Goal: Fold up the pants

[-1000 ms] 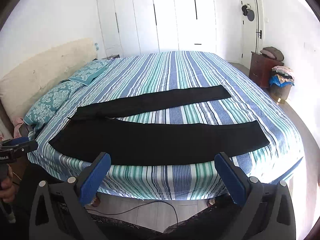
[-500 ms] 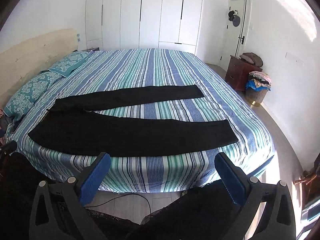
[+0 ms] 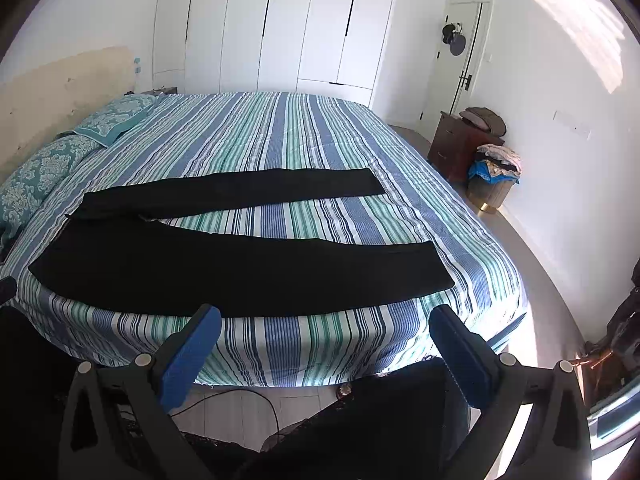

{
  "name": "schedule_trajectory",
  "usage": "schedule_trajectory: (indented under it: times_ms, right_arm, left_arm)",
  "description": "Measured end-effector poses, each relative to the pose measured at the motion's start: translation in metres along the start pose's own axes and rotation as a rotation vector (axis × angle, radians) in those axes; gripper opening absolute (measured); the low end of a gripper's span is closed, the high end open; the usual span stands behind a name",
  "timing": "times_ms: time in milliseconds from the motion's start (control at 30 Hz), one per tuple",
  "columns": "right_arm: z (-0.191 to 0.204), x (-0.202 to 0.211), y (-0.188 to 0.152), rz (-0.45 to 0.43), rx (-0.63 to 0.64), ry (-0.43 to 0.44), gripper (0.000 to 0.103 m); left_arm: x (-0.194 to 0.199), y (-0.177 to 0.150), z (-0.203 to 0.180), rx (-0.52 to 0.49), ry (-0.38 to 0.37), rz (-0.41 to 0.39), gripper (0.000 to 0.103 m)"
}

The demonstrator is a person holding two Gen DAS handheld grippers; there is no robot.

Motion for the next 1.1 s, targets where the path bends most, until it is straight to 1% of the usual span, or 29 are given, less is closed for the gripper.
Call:
schedule_trajectory:
  times_ms: [167, 267, 367, 433, 567, 667, 767, 900, 1100]
  right_arm:
    - [0.001, -0.003, 0.001, 0.000, 0.008, -0.005, 0.103]
    - [0.003, -0.006, -0.002, 0.008, 0.007, 0.003, 0.103]
    - [0.005, -0.010, -0.005, 0.019, 0.006, 0.017, 0.103]
    - [0.005, -0.012, -0.005, 0.020, 0.014, 0.008, 0.103]
    - [0.006, -0.021, -0.004, 0.048, 0.039, -0.010, 0.103]
    - [0.006, -0.027, 0.001, 0.064, 0.050, -0.031, 0.103]
    - [0.008, -0.030, 0.007, 0.066, 0.052, -0.034, 0.103]
    - [0.010, -0.032, 0.011, 0.057, 0.066, -0.050, 0.103]
    - [0.006, -0.036, 0.018, 0.054, 0.069, -0.066, 0.103]
  left_arm:
    - [-0.005, 0.006, 0.002, 0.011, 0.004, -0.003, 0.102]
    - [-0.014, 0.003, 0.003, 0.027, 0.014, 0.029, 0.102]
    - [-0.018, 0.000, 0.001, 0.046, -0.009, 0.045, 0.102]
    - [-0.019, -0.001, 0.000, 0.040, -0.006, 0.045, 0.102]
    - [-0.023, -0.002, -0.001, 0.029, 0.007, 0.051, 0.102]
    - [-0.026, -0.004, 0.001, 0.033, 0.013, 0.060, 0.102]
    - [-0.029, -0.005, 0.005, 0.035, 0.024, 0.069, 0.102]
    - [-0.030, 0.001, 0.005, 0.028, 0.031, 0.057, 0.102]
    - [-0.033, 0.020, 0.000, -0.002, 0.038, 0.021, 0.102]
Point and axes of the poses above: each gripper's, at about its wrist camera, not at the fingertips, and x roughly against the way its jaws point, z to its left, y to its top, the point moved 9 cm from there along -x, roughly the way its jaws point
